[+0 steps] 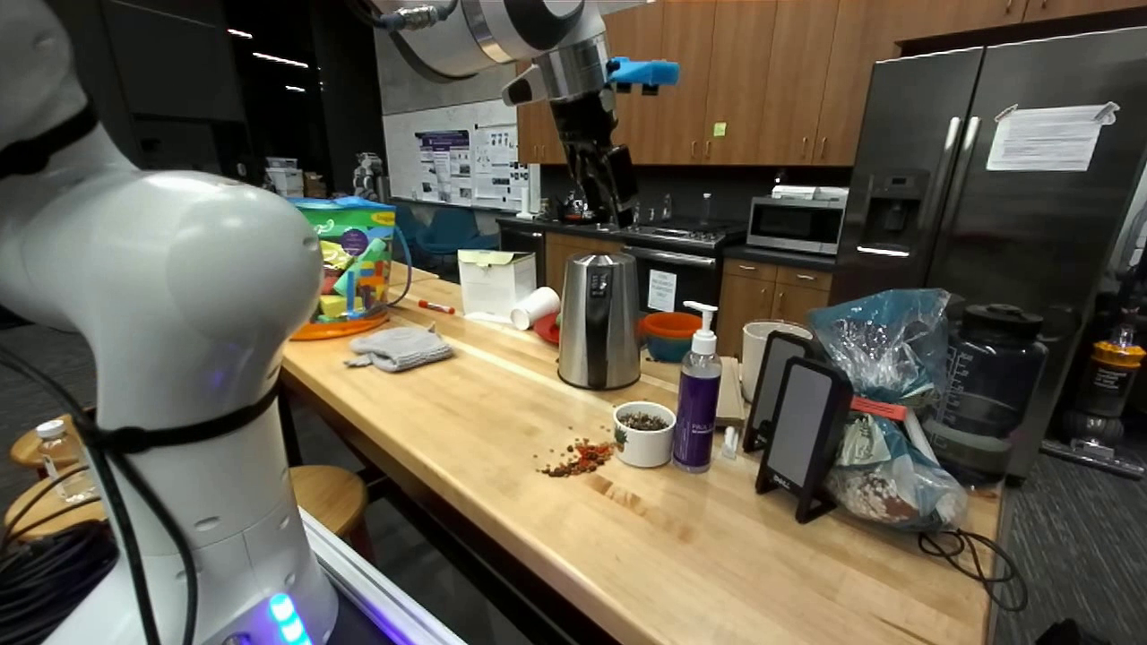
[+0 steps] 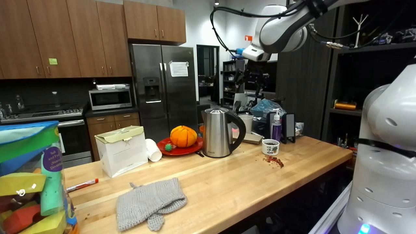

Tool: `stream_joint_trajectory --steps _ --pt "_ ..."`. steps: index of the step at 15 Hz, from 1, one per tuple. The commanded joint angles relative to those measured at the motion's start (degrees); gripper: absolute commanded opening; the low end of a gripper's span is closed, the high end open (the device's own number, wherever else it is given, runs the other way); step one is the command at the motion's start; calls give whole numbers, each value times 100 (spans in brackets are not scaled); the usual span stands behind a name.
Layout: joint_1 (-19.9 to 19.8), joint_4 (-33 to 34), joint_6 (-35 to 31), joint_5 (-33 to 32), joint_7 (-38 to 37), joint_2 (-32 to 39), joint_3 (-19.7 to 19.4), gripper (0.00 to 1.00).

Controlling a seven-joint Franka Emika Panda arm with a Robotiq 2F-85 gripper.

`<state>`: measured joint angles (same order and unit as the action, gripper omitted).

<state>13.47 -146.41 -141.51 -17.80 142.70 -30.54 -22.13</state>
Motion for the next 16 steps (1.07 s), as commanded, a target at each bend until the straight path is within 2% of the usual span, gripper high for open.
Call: stream_joint_trajectory --steps 1,5,9,12,14,16 --pt "-408 -7 -47 307 218 96 391 100" --pt "-406 -17 -11 302 364 179 440 100" --pt "-877 -181 -219 -121 578 194 856 100" --pt "-1053 -294 -324 -269 945 161 934 100" --pt "264 -355 -165 -949 670 45 -171 100" --pt "1043 -608 -224 -1277 649 -131 -673 100"
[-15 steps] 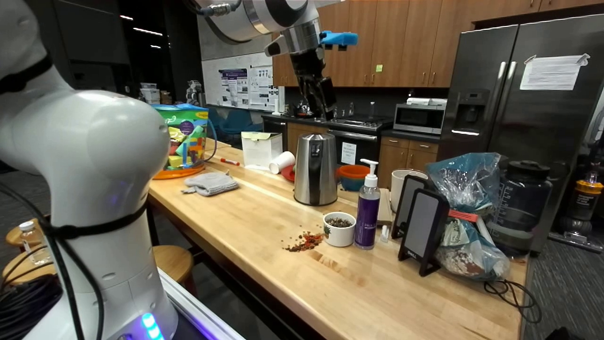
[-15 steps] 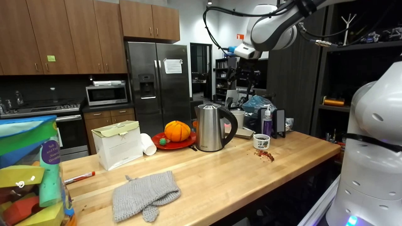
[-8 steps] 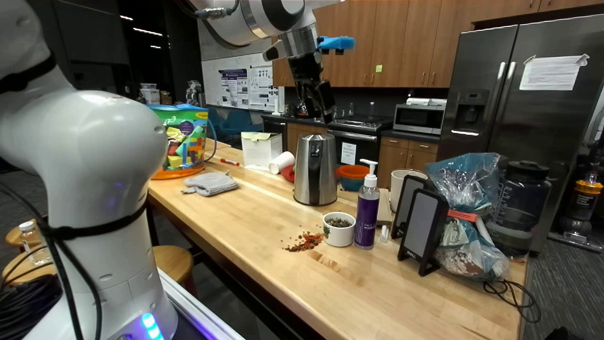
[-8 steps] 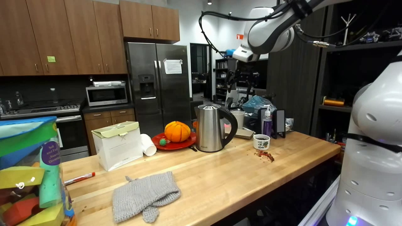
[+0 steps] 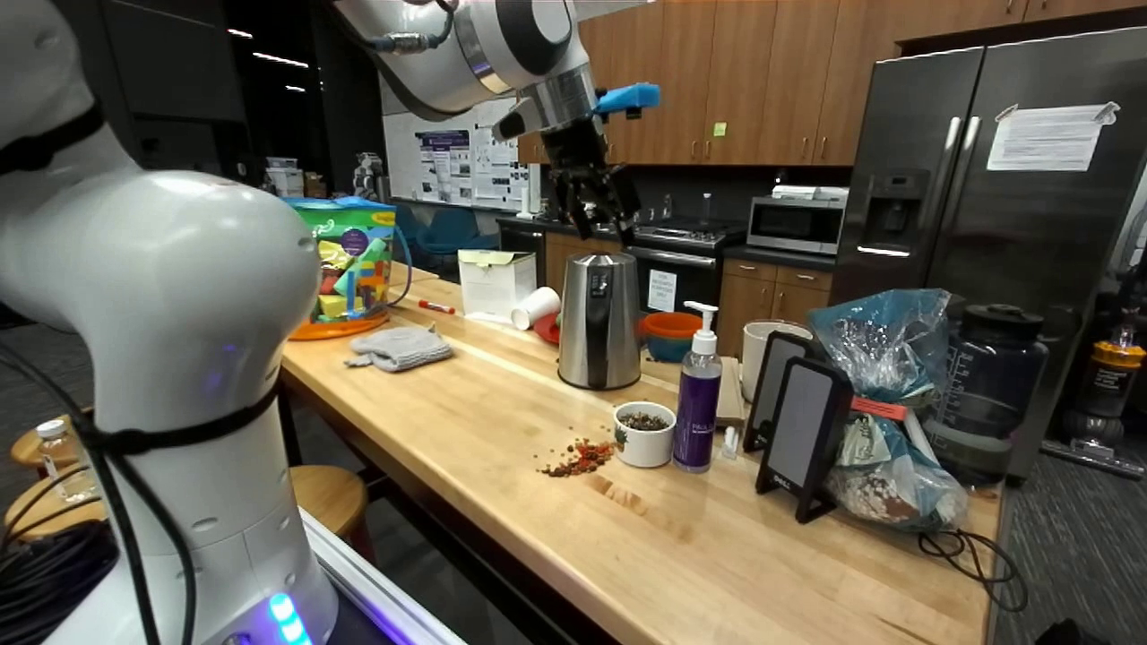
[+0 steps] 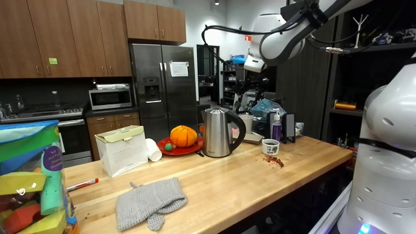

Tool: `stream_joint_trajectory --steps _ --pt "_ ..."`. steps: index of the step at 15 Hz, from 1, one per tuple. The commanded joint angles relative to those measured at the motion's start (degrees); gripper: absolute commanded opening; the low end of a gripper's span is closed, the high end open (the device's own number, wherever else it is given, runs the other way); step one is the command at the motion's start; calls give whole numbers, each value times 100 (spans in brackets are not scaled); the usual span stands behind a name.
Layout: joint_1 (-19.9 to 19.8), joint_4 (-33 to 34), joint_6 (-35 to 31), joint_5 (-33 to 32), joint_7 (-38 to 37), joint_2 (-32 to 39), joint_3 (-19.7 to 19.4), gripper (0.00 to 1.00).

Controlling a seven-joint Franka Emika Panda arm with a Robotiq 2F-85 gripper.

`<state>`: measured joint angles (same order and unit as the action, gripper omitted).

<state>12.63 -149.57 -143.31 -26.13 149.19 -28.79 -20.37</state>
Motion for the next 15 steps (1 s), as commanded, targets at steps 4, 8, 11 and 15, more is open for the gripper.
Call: stream_joint_trajectory --steps 4,8,11,15 --pt "2692 -281 210 -1639 -26 -779 -2390 100" --pt "3169 -187 418 -2393 -35 -1243 -3058 100" --pt "3105 -141 523 -2617 -31 -1482 -3104 100" --pt "2797 -134 562 -2527 -23 -1686 -2908 100"
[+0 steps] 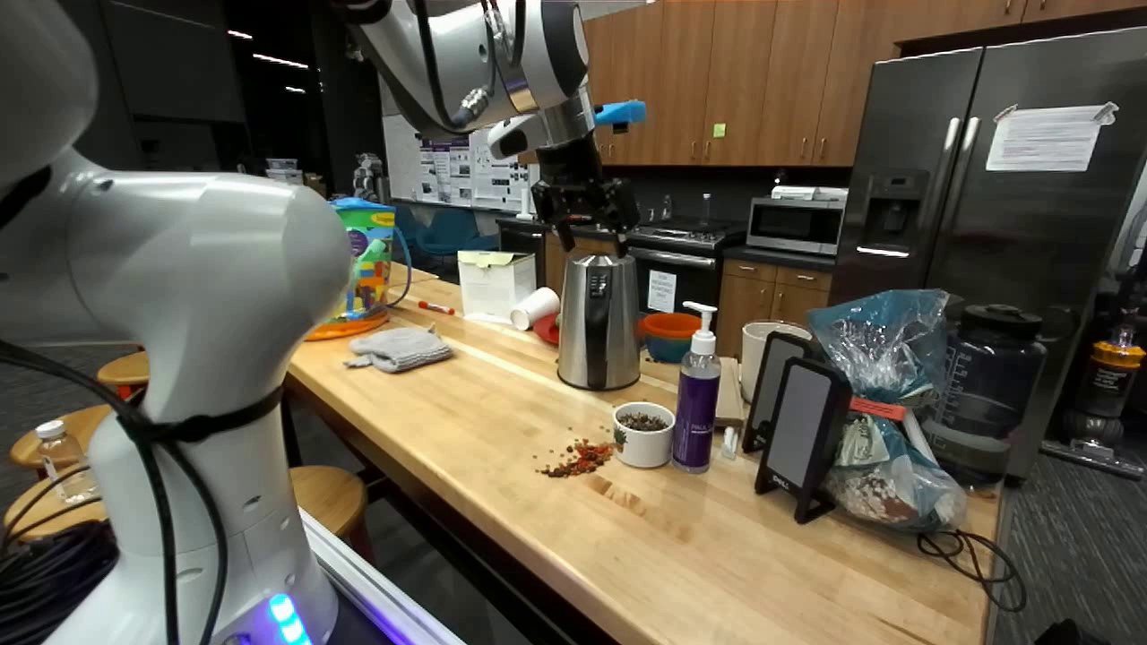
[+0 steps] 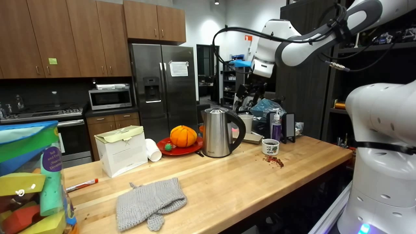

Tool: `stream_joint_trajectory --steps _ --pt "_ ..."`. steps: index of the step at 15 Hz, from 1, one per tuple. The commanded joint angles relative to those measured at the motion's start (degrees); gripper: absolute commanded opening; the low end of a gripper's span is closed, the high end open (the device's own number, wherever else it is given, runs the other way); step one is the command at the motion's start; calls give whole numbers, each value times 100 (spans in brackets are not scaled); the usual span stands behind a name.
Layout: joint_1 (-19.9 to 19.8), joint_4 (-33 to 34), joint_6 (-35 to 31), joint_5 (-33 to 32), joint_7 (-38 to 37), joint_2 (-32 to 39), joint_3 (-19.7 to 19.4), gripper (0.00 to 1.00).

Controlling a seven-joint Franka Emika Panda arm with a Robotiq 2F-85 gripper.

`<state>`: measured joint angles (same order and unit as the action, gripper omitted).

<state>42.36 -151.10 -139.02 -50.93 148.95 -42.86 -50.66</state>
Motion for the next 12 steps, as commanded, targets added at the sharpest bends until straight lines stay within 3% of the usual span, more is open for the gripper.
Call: stream_joint_trajectory --steps 1,12 --pt "-40 9 6 0 0 -56 16 100" --pt "-127 17 39 0 1 -181 57 100"
